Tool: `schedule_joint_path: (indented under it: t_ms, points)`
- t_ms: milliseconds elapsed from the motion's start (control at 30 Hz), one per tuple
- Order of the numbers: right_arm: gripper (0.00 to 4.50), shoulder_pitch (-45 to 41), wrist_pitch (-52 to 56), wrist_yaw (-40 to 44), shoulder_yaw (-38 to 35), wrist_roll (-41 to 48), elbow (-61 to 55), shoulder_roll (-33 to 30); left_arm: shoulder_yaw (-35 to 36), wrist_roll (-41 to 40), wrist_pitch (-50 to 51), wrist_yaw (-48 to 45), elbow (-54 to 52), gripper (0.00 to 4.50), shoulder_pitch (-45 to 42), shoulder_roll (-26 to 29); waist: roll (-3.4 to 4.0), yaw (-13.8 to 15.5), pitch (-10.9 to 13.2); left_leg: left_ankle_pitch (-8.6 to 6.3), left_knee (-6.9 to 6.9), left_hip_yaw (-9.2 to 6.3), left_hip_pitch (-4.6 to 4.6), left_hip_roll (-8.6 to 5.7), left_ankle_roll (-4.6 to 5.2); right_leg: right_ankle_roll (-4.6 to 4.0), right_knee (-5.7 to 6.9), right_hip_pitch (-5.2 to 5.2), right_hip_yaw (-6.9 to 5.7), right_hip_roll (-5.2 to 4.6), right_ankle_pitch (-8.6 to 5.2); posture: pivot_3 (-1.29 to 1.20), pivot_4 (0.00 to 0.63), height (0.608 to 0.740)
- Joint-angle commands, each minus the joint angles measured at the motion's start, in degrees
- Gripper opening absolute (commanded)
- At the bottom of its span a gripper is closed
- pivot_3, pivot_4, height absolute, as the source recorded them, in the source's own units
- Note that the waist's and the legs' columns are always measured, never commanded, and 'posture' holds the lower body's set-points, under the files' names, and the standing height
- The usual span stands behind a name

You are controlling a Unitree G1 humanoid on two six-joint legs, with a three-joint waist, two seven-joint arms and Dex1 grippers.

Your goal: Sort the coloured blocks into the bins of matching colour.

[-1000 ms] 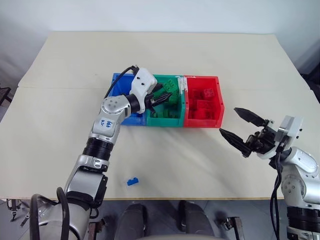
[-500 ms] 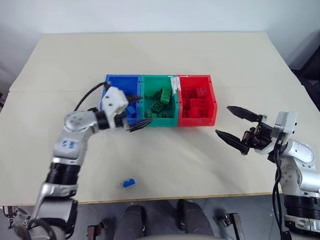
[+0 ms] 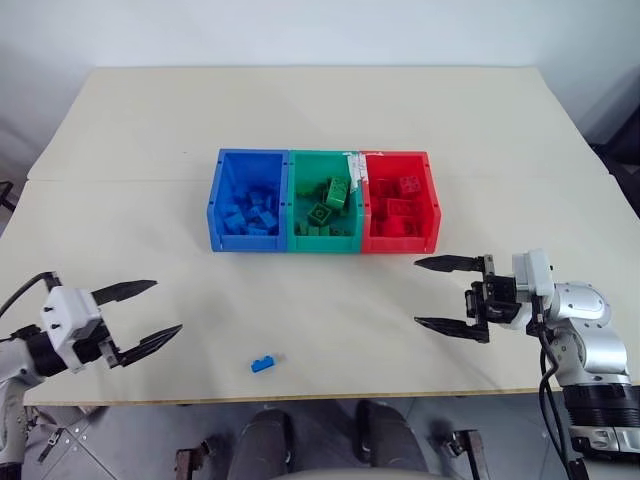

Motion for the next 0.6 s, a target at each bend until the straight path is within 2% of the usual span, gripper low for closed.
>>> schedule_joint_path:
  t_ms: [33, 167, 433, 600]
  points:
    - [4.5, -0.32, -0.51, 2.66, 0.0, 0.3, -0.89, -1.72, 2.74, -1.39, -0.74, -1.69, -0.25, 4.49, 3.48, 1.07, 0.01, -0.18, 0.0, -0.04, 0.0, 0.01, 0.0, 0.02, -0.01, -0.02, 0.0, -0.01, -0.02, 0.01, -0.01, 0.0, 0.15, 0.74]
    - [4.5, -0.84, -0.34, 3.6, 0.62, 0.3, -0.94, -2.74, -1.81, -1.31, 0.55, -1.2, -5.56, 4.49, 3.45, 0.3, 0.03, -0.47, 0.01, -0.12, -0.03, 0.09, 0.0, 0.02, 0.04, -0.03, 0.07, -0.02, -0.1, 0.0, -0.01, 0.0, 0.15, 0.74]
    - [4.5, 2.67, -1.03, 4.67, 0.77, 0.67, -2.27, -6.48, -21.0, 2.09, 6.03, 1.2, -19.92, 4.49, 0.18, -1.01, 0.04, -0.02, 0.01, -0.21, -0.02, 0.21, -0.01, -0.07, 0.16, -0.01, 0.1, 0.02, -0.53, -0.2, -0.01, 0.0, 0.15, 0.74]
    - [4.5, 5.1, 0.0, 3.41, 0.0, 1.73, -4.97, -7.85, -27.58, 7.3, 9.12, 6.04, -20.96, 4.49, -1.94, -1.23, 0.04, 0.05, 0.02, -0.24, -0.01, 0.63, 0.06, -0.13, 0.19, 0.01, 0.06, 0.02, -0.55, -0.08, 0.0, 0.0, 0.15, 0.74]
